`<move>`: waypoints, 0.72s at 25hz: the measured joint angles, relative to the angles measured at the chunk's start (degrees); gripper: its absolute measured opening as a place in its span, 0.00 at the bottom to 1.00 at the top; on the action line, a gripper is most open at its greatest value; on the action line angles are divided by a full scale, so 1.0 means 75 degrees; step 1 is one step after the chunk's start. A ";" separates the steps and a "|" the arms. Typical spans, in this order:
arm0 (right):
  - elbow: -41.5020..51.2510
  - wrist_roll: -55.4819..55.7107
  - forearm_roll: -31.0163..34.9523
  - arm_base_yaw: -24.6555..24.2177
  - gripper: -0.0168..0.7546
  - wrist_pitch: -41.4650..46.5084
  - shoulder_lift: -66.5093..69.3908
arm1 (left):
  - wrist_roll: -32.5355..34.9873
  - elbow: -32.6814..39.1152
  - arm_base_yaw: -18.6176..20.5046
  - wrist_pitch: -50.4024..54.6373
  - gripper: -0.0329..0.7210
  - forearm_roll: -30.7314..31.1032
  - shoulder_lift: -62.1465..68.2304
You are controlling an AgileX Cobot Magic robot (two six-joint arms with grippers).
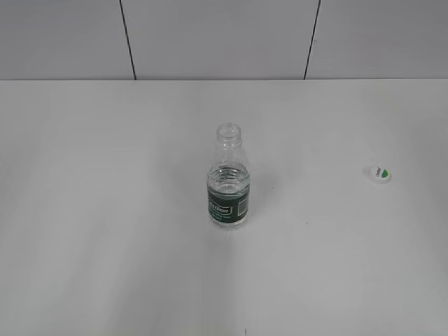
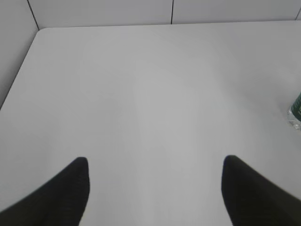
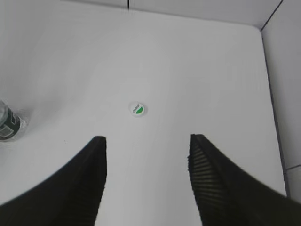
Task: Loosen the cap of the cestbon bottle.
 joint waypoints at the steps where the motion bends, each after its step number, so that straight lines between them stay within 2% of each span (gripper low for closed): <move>1: 0.0110 0.0000 0.0000 0.0000 0.57 0.0000 -0.0390 | 0.0000 0.0000 0.0000 0.0000 0.74 0.0000 0.0000; 11: 0.1240 0.0279 -0.0024 0.0000 0.57 0.0267 -0.3729 | 0.0000 0.0000 0.0000 0.0000 0.74 0.0000 0.0000; 18: 0.1987 0.0453 -0.0257 0.0000 0.57 0.0571 -0.5394 | 0.0000 0.0000 0.0000 0.0000 0.74 -0.0040 0.0000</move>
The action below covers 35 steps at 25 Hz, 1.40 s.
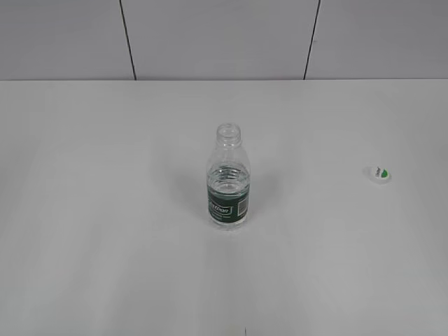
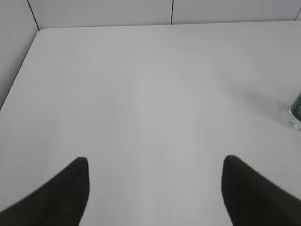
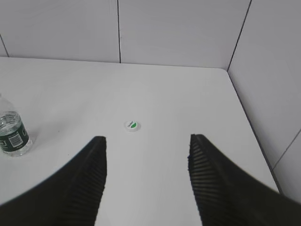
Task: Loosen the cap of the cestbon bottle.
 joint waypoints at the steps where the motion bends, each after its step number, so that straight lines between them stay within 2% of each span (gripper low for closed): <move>1: 0.0101 0.0000 -0.0056 0.0000 0.57 0.0004 -0.0198 | 0.0000 0.0000 0.0000 0.0000 0.74 0.0000 0.0000; 6: 0.0581 0.0025 -0.0056 0.0000 0.57 -0.0120 -0.0985 | 0.0000 0.0000 0.0000 0.0000 0.74 0.0000 0.0000; 11: 0.1180 0.0180 -0.0056 0.0000 0.57 -0.0261 -0.1003 | 0.0000 0.0000 0.0000 0.0000 0.74 0.0000 0.0000; 21: 0.3137 0.0225 -0.0107 0.0000 0.57 -0.0626 -0.1003 | 0.0000 0.0000 0.0000 0.0000 0.74 0.0000 0.0000; 35: 0.3229 0.0338 -0.0115 0.0000 0.57 -0.0692 -0.1003 | 0.0000 0.0000 0.0000 0.0000 0.74 0.0000 0.0000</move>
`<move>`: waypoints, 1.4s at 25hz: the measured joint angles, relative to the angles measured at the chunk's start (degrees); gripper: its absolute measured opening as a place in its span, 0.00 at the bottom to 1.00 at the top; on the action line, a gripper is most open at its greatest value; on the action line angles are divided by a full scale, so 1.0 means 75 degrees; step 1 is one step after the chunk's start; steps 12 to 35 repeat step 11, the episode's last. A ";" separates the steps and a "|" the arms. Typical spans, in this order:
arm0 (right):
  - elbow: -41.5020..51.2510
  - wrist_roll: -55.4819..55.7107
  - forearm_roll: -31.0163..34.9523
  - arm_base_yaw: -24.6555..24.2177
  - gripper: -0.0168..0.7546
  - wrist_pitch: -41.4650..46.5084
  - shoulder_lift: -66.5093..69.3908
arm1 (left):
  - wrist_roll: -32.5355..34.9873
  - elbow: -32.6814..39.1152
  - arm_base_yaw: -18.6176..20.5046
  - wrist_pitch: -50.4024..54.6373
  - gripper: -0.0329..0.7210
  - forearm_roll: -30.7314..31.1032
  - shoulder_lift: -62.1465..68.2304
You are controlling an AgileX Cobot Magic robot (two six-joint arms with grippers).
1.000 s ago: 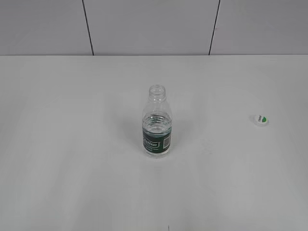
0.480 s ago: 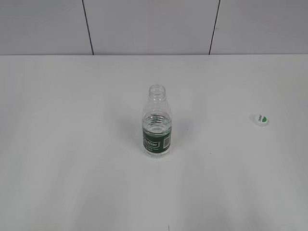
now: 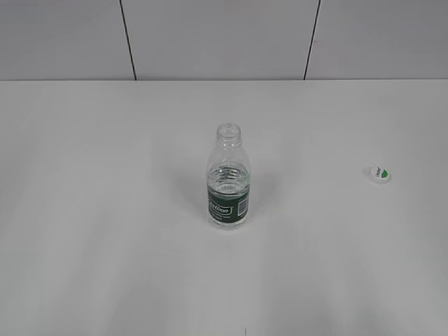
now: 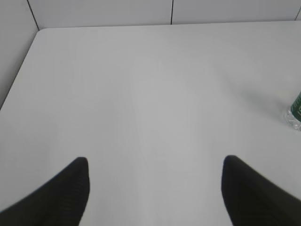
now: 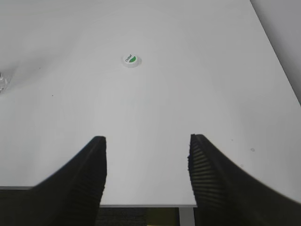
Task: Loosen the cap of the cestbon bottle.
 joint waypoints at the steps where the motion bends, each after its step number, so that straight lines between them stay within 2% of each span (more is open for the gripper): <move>1: 0.0000 0.0000 0.0000 0.0000 0.57 0.0000 0.0000 | 0.0000 0.0000 0.0000 0.0000 0.74 0.0000 0.0000; 35: 0.0000 0.0009 0.0000 0.0000 0.57 0.0000 0.0000 | 0.0000 0.0000 0.0000 0.0000 0.74 0.0000 0.0000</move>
